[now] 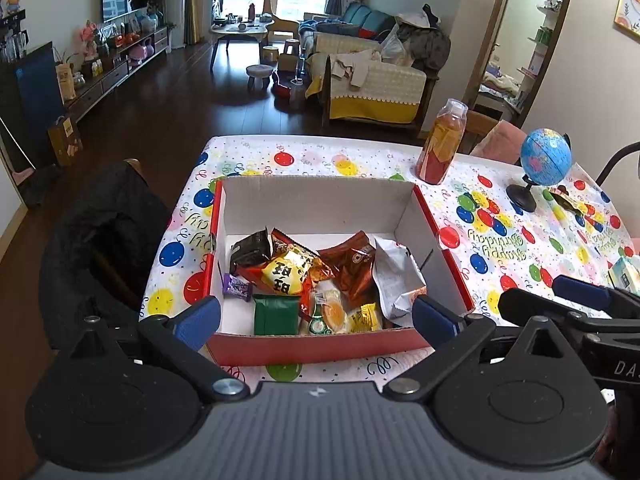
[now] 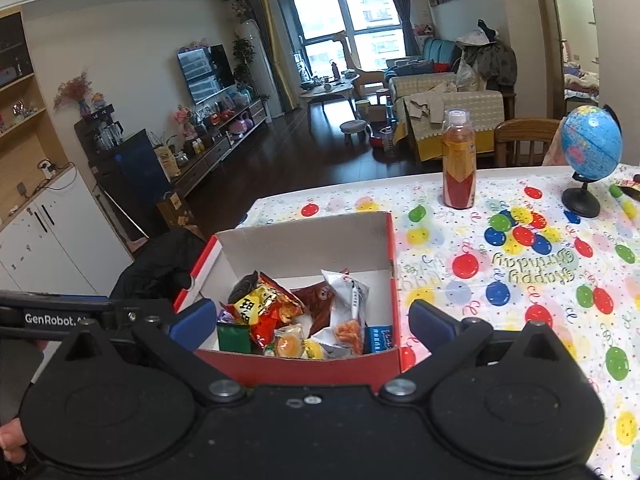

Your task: Organize snacks

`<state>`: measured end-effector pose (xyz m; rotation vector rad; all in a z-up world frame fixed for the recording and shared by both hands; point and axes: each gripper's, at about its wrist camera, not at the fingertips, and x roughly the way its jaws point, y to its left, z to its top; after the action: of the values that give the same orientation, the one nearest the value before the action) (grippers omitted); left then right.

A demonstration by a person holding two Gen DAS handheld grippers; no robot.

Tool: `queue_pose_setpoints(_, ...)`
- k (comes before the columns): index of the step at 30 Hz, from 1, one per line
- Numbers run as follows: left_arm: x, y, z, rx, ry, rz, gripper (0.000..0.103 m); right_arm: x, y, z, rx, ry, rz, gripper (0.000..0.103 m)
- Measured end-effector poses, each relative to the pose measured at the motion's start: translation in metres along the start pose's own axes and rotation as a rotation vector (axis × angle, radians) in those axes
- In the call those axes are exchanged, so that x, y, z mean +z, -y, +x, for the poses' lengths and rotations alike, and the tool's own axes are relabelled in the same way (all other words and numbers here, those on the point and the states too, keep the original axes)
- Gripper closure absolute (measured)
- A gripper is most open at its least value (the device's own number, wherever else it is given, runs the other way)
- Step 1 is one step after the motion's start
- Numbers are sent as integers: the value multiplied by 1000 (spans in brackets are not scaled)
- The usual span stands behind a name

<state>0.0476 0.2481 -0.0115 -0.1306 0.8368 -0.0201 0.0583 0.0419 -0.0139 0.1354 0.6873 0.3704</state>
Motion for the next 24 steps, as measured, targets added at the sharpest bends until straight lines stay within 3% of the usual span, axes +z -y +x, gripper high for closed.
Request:
queue_pose_setpoints(7, -2, 2, -4, 27, 23, -13, 0, -1, 0, -5, -9, 54, 9, 0)
queue_pose_setpoints(24, -3, 10, -24, 36, 118, 9, 0, 2, -3, -6, -55, 78, -18, 0)
